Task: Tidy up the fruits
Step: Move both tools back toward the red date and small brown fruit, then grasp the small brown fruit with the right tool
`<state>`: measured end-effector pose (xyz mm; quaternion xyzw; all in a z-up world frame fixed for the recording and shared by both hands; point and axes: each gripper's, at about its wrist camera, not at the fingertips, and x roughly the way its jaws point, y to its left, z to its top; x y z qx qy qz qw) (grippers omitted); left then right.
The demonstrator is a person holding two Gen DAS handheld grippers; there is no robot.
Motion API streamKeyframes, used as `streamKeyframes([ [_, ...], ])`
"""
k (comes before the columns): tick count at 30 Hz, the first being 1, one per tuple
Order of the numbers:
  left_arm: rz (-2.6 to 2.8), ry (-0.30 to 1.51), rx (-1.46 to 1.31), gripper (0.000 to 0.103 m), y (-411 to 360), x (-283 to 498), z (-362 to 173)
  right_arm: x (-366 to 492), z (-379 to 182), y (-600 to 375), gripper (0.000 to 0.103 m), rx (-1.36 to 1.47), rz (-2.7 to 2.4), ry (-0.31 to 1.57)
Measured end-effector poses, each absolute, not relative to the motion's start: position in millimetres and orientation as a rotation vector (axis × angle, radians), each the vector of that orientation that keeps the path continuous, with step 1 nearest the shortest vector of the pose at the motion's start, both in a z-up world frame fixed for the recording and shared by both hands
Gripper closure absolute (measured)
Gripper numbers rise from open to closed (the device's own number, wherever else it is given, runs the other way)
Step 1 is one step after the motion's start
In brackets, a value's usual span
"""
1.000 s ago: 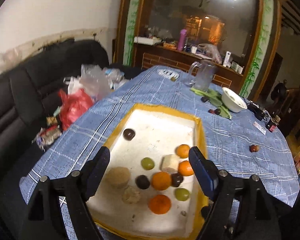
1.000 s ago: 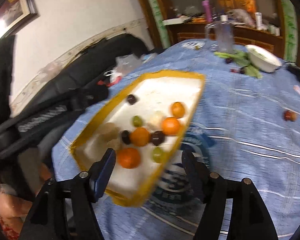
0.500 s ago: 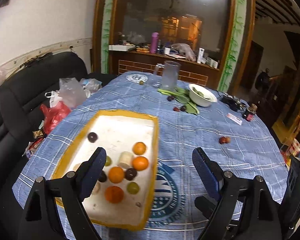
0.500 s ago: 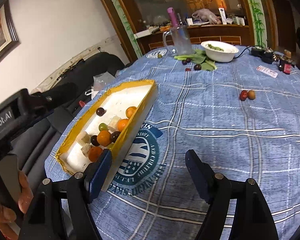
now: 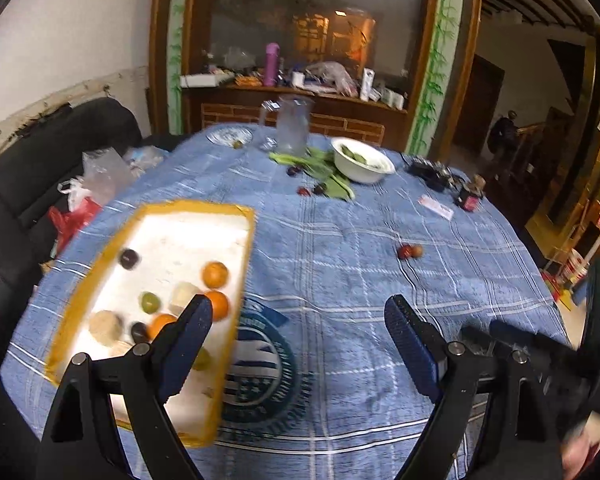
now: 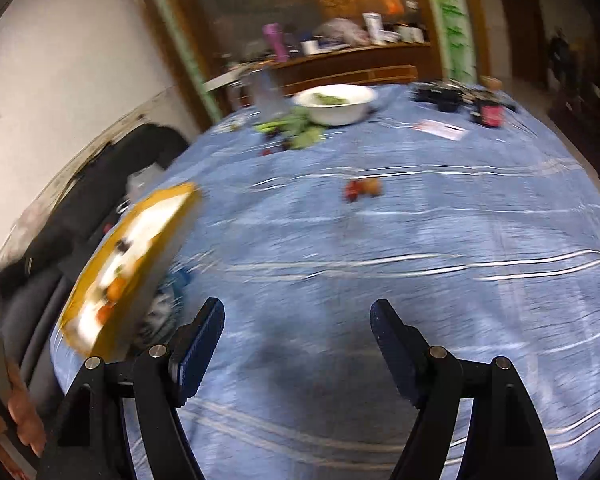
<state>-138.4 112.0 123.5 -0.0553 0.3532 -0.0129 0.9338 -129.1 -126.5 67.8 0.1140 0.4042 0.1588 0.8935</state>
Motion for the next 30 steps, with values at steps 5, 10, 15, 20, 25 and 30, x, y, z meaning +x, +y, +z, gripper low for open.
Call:
streamKeyframes([
  [5,-0.074,0.753,-0.082,0.016,95,-131,110,-86,69,-164,0.04,0.287,0.236,0.835],
  [10,-0.127,0.743,-0.037,0.016,86,-126,101,-33,49,-169,0.059,0.315,0.193,0.88],
  [15,-0.146,0.734,-0.038,0.016,90,-115,99,12,32,-160,0.059,0.331,0.175,0.893],
  [20,-0.146,0.774,-0.049,0.016,93,-101,87,39,17,-144,0.059,0.322,0.174,0.924],
  [25,-0.173,0.821,-0.076,0.016,92,-87,74,44,13,-131,0.059,0.283,0.175,0.907],
  [30,-0.222,0.846,-0.103,0.016,80,-71,72,43,12,-138,0.081,0.333,0.235,0.916],
])
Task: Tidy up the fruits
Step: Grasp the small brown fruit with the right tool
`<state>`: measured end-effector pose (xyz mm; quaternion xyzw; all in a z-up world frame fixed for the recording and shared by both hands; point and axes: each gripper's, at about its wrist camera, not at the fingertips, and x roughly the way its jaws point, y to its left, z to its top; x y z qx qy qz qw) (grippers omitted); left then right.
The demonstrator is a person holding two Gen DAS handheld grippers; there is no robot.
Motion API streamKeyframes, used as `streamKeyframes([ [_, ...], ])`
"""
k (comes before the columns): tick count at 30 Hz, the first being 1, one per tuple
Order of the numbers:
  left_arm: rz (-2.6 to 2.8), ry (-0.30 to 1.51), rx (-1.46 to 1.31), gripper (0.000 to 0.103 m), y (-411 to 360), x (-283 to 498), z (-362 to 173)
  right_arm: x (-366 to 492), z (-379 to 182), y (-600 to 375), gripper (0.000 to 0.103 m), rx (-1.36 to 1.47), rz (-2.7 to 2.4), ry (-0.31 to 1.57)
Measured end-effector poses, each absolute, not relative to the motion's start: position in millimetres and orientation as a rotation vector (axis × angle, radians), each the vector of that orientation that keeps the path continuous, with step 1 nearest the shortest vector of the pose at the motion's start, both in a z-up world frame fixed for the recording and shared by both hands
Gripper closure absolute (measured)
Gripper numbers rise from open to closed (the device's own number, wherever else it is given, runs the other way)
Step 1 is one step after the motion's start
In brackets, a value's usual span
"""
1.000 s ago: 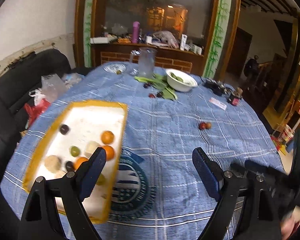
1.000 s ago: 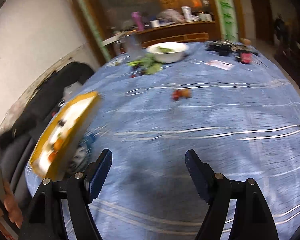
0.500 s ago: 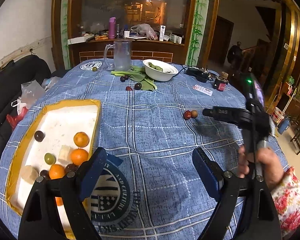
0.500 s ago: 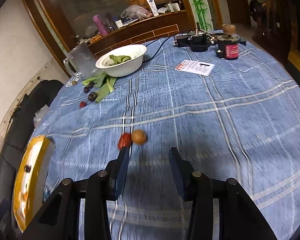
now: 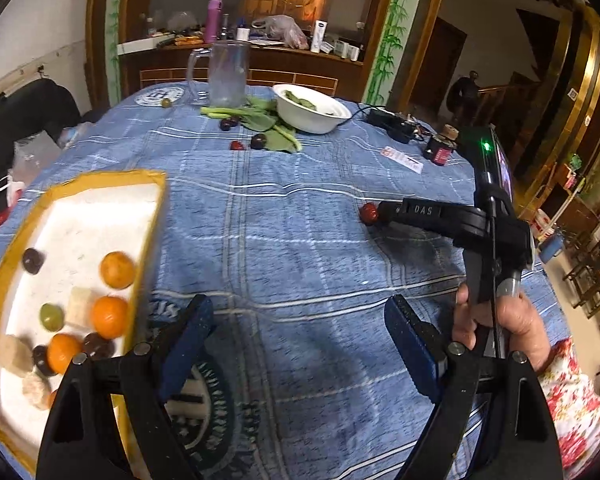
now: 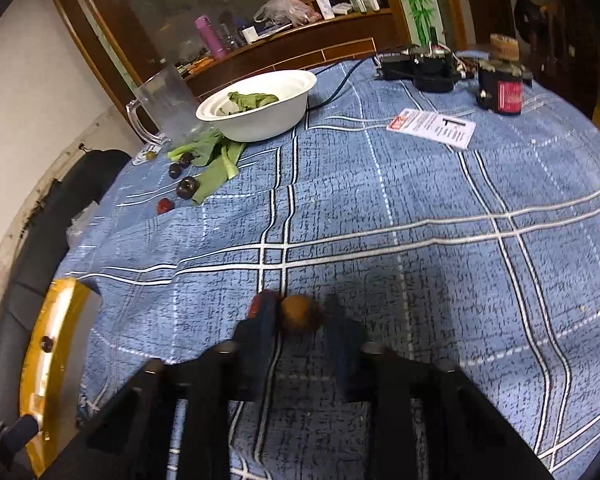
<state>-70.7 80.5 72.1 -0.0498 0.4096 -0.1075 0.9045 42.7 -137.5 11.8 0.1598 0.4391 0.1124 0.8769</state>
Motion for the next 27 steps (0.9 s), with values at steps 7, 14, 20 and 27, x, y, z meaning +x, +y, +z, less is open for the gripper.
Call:
streamKeyframes([
  [7,-0.257,0.848,-0.07,0.016,57,-50,72,25,24,-155,0.081,0.338,0.198,0.868],
  [14,-0.246,0.883,-0.112,0.016,55,-33,62,23,31,-163,0.08,0.263,0.132,0.838],
  [20,-0.21,0.898,-0.121,0.016,53,-18,53,34,17,-151,0.055,0.204,0.153,0.869],
  [27,-0.221,0.911,-0.103,0.016,35,-2,45,45,9,-155,0.081,0.254,0.195,0.918],
])
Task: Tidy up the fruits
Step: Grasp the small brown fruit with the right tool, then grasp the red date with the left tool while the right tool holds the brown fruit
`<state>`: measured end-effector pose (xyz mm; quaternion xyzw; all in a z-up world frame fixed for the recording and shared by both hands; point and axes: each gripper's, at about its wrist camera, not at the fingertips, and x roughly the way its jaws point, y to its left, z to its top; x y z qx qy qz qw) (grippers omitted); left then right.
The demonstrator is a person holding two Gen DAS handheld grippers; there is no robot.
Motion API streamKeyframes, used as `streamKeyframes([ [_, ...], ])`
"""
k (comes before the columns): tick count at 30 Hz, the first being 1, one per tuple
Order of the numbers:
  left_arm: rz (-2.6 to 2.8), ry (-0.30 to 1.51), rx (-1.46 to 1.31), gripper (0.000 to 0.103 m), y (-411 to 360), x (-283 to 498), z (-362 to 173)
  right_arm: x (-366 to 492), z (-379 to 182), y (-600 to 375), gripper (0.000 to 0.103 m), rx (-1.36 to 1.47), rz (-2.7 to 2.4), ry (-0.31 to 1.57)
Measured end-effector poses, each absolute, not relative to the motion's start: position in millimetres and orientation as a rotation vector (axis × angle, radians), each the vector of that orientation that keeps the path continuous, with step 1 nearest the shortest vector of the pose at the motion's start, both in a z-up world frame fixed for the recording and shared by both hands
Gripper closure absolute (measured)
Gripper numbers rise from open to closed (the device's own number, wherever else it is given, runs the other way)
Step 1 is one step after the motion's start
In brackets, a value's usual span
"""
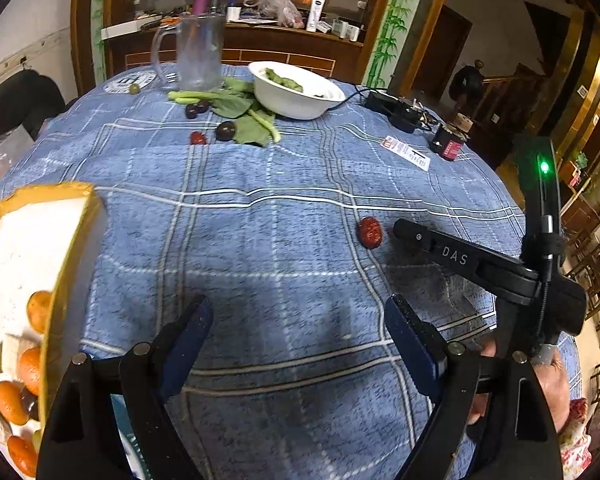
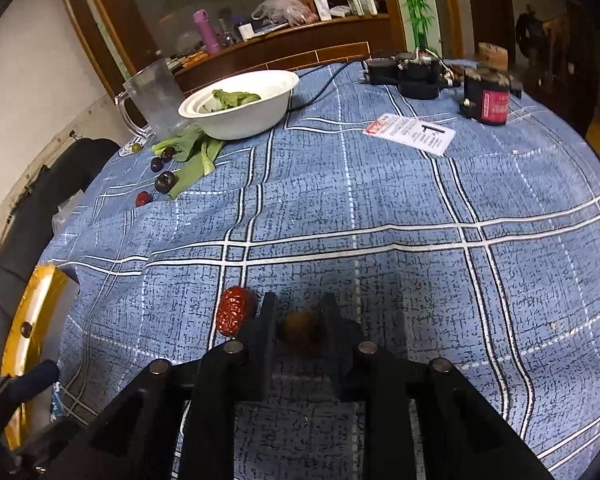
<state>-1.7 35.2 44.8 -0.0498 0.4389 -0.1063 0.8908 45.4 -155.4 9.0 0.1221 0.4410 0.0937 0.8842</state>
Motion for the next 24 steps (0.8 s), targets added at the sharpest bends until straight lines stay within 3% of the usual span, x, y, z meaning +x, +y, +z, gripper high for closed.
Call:
streamKeyframes([
  [9,-0.316,0.934,-0.051,0.017,-17,46,32,41,19,-207,0.081,0.515,0.207,0.877],
  [11,-0.343,0.933,-0.047,0.022,-29,59,27,41,17,-214,0.081,0.574,0.223,0.876],
  [13,-0.348,0.961,-0.023,0.047,-40,71,18,43,18,-218,0.081,0.608,0.239,0.876],
  [15,-0.354,0.988,-0.013,0.062,-46,78,9,43,18,-219,0.081,0.634,0.254,0.874],
  [18,-0.325,0.965,0.032,0.063,-53,82,7,44,17,-221,0.08,0.681,0.284,0.871],
  [21,-0.303,0.95,0.061,0.084,-53,79,7,44,14,-223,0.08,0.724,0.302,0.876],
  [24,-0.301,0.93,0.036,0.084,-46,74,15,45,11,-225,0.08,0.764,0.316,0.884],
])
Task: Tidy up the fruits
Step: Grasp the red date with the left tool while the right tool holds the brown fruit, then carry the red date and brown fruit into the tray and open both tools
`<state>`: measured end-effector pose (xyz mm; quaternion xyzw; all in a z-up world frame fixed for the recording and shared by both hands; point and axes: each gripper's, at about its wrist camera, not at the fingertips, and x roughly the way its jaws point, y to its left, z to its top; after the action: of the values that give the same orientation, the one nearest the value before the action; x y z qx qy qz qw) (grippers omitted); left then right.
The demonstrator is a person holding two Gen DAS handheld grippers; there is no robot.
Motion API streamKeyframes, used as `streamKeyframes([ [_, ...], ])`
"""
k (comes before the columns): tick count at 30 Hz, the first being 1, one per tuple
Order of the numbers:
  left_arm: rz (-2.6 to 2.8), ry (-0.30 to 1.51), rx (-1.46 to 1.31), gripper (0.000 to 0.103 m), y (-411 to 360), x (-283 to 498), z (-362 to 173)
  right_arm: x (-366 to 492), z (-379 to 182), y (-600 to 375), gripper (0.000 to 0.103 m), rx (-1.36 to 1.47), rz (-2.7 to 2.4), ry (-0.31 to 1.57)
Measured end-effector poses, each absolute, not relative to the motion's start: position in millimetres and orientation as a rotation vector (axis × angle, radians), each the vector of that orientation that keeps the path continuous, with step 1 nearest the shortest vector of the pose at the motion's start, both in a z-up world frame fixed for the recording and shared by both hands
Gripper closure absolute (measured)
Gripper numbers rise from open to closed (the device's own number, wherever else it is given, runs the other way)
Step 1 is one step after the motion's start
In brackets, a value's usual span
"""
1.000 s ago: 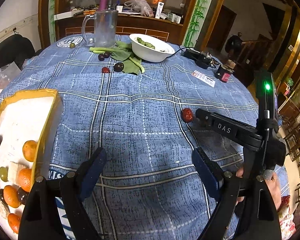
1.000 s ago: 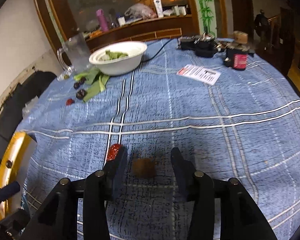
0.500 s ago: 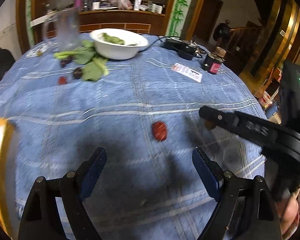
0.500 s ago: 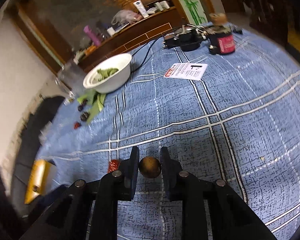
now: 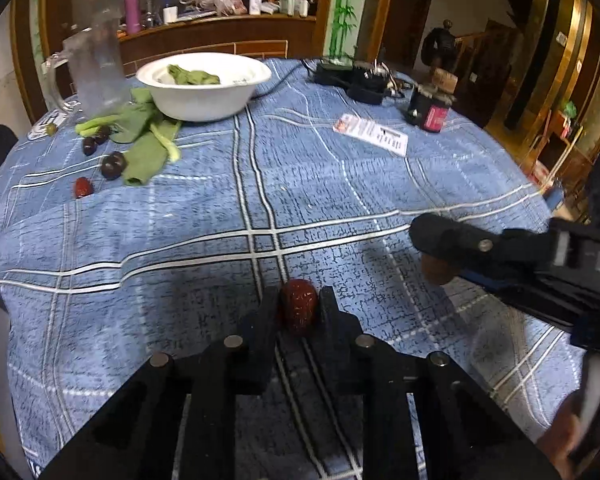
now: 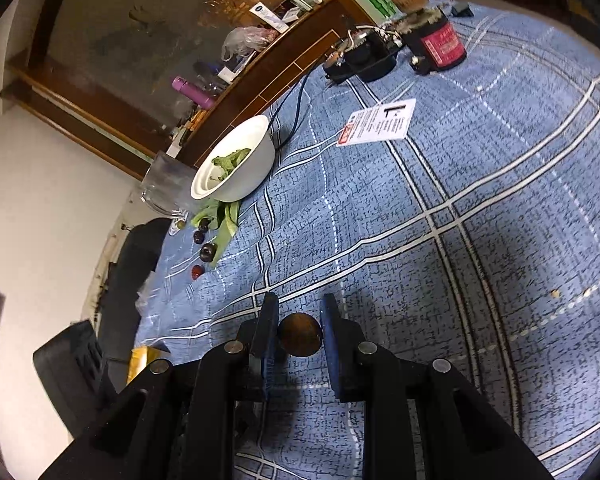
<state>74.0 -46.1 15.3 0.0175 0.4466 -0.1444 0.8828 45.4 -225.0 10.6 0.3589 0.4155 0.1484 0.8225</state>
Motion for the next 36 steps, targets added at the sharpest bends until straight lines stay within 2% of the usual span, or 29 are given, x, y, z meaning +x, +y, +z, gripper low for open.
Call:
streamKeyframes([
  [9,-0.291,0.839,-0.064,0.084,-1,19,63,45,14,-217,0.08,0.742,0.337,0.88],
  [21,-0.113,0.832,-0.079,0.084,58,-37,70,44,13,-203,0.08,0.683,0.343,0.882],
  [27,-0.126,0.807,-0.135,0.084,76,-57,90,40,14,-198,0.08,0.657,0.326,0.883],
  [36,-0.095,0.718,-0.198,0.083,132,-94,115,-18,50,-157,0.08,0.617,0.428,0.864],
])
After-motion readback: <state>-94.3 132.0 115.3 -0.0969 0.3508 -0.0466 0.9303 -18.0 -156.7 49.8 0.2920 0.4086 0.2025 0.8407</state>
